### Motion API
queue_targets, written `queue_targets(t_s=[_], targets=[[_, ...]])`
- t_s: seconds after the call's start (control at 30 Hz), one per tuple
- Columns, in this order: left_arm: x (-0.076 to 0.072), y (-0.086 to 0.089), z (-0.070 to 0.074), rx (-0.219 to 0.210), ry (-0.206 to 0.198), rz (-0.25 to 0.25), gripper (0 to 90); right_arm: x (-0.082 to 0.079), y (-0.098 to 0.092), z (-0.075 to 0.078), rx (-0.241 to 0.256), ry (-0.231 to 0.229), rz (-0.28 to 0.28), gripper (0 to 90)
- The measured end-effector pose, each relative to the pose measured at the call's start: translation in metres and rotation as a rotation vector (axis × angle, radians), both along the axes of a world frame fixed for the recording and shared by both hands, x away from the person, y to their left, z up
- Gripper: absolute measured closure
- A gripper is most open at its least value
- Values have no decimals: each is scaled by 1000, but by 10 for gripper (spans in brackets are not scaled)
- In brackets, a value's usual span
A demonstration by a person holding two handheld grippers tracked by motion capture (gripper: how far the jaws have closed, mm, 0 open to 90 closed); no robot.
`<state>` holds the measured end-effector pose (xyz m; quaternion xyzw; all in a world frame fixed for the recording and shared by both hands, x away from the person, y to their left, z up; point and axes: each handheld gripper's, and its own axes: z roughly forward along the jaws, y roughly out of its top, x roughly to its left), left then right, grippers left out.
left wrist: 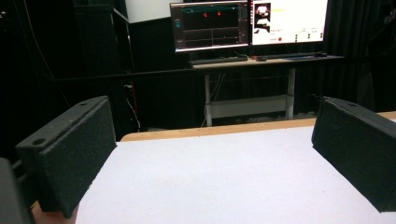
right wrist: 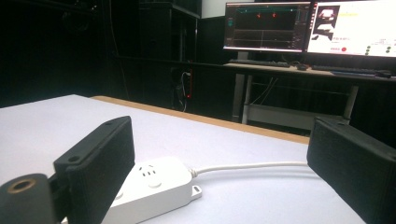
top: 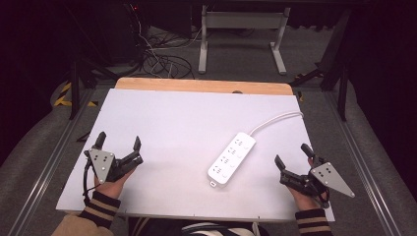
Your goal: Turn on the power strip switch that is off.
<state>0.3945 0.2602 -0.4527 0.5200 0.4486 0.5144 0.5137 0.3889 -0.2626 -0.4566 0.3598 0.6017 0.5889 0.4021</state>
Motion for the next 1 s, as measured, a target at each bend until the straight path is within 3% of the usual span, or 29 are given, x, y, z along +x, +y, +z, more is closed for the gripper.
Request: queue_targets(t_s=[0.63, 1.0], targets=[[0, 0, 0, -4, 4, -1, 3, 2, 2, 0, -10, 20, 14, 82], [0, 0, 0, -1, 2, -1, 3, 3, -1, 2, 35, 52, -14, 57]])
